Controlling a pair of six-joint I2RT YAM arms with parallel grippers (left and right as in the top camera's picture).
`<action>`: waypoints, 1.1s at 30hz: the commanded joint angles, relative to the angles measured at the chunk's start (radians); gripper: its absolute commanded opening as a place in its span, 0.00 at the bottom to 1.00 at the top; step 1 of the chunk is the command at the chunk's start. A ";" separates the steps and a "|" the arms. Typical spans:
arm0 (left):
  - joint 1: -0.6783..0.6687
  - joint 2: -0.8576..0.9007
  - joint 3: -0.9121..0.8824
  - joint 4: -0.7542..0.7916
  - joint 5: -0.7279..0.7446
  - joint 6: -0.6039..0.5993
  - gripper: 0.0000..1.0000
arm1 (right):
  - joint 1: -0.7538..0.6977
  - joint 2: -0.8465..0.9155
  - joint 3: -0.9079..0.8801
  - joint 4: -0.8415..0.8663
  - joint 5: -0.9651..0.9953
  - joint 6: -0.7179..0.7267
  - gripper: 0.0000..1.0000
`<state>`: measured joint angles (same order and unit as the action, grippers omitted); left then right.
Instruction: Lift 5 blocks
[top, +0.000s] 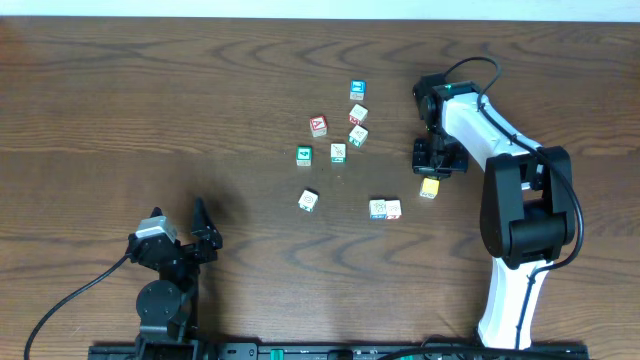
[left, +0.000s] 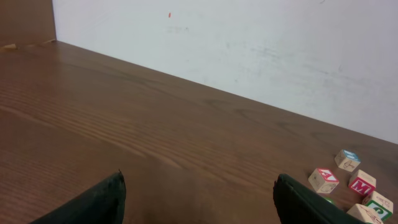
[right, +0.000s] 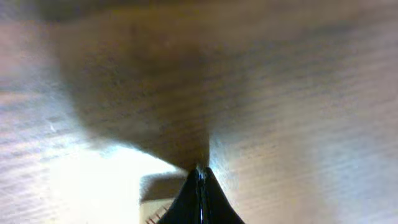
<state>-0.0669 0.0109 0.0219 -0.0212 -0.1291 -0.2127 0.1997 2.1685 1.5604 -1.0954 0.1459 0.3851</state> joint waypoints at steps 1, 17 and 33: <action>0.005 -0.004 -0.018 -0.042 -0.006 -0.002 0.76 | 0.023 0.002 -0.003 0.014 -0.027 -0.024 0.01; 0.005 -0.004 -0.018 -0.042 -0.006 -0.002 0.76 | 0.074 0.002 -0.003 -0.059 -0.069 0.024 0.01; 0.005 -0.004 -0.018 -0.042 -0.006 -0.002 0.76 | 0.101 0.002 0.003 0.047 -0.064 0.024 0.01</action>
<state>-0.0669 0.0109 0.0219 -0.0212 -0.1291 -0.2127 0.3065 2.1685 1.5604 -1.0721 0.0776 0.4122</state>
